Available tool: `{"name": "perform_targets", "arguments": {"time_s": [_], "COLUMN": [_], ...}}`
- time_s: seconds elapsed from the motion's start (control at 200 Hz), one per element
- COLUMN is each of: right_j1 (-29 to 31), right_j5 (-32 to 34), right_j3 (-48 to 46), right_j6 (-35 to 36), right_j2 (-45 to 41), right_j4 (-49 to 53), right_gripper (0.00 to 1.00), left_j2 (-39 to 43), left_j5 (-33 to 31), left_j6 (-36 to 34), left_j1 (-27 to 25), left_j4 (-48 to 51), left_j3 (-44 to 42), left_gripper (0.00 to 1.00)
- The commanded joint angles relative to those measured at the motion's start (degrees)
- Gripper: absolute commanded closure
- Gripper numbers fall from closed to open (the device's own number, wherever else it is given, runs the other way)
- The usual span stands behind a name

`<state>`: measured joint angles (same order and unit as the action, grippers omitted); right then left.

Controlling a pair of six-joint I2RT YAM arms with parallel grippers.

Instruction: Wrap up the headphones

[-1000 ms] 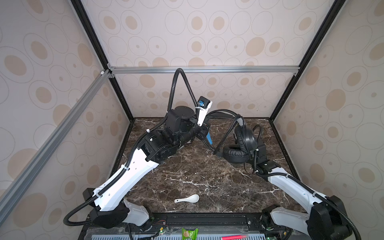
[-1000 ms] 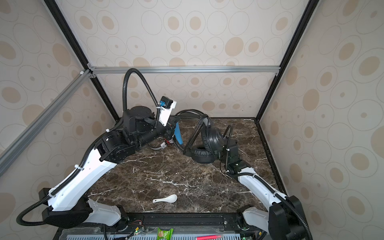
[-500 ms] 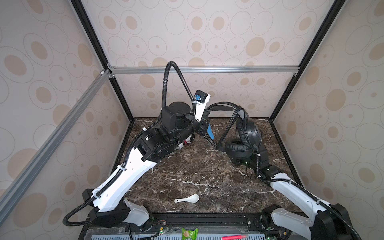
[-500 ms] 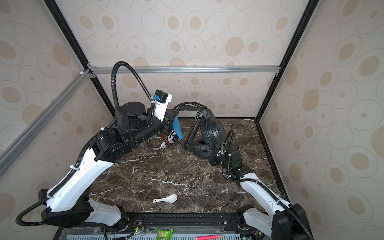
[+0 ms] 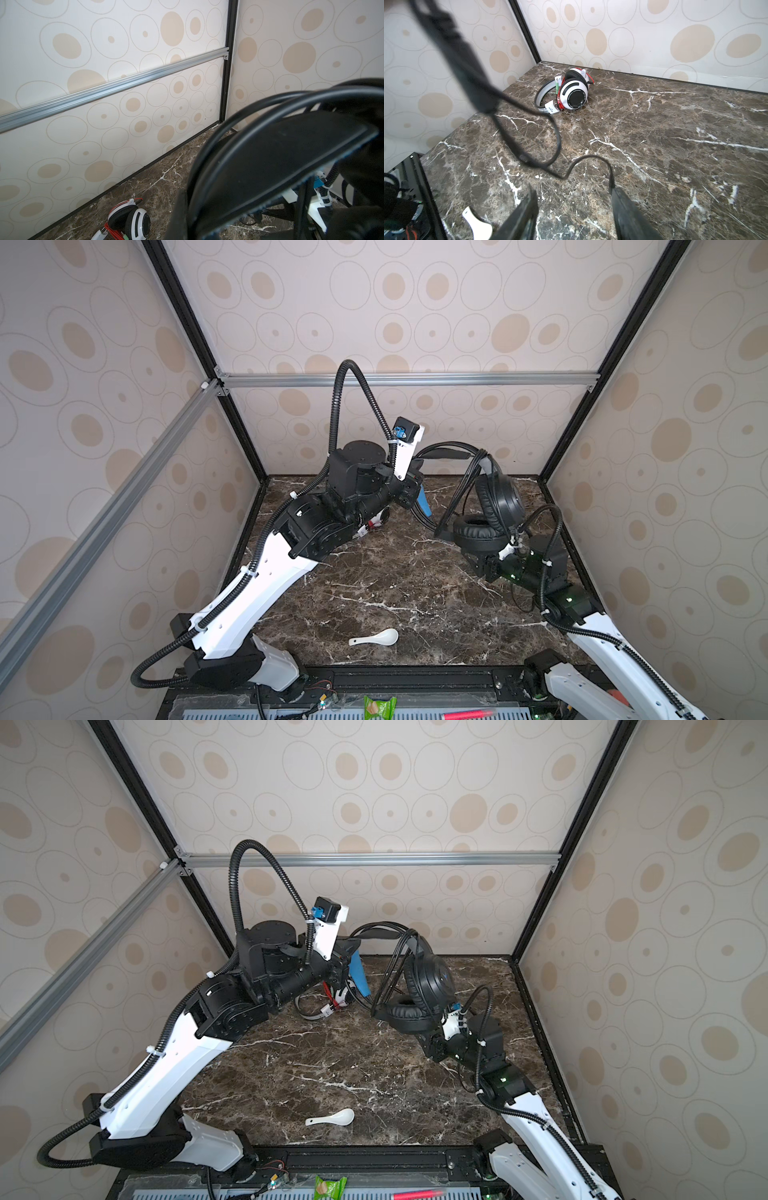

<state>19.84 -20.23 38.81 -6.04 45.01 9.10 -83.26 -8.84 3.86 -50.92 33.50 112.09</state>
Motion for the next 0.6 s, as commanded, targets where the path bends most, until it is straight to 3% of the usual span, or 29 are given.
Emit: {"name": "perform_targets", "arguments": {"time_s": [0.0, 0.595], "right_j1": [-0.4, -0.4], "right_j5": [-4.2, -4.4], "right_j3": [3.6, 16.4], "right_j6": [1.9, 1.2], "right_j2": [0.5, 11.4], "right_j4": [2.6, -6.3], "right_gripper": [0.41, 0.44], "left_j2": [0.1, 0.0], "left_j5": [0.9, 1.4], "left_j6": [2.6, 3.2], "left_j1": [-0.5, -0.5], "left_j4": [-4.4, -4.1], "left_j3": [3.9, 4.1], "left_gripper": [1.0, 1.0]}}
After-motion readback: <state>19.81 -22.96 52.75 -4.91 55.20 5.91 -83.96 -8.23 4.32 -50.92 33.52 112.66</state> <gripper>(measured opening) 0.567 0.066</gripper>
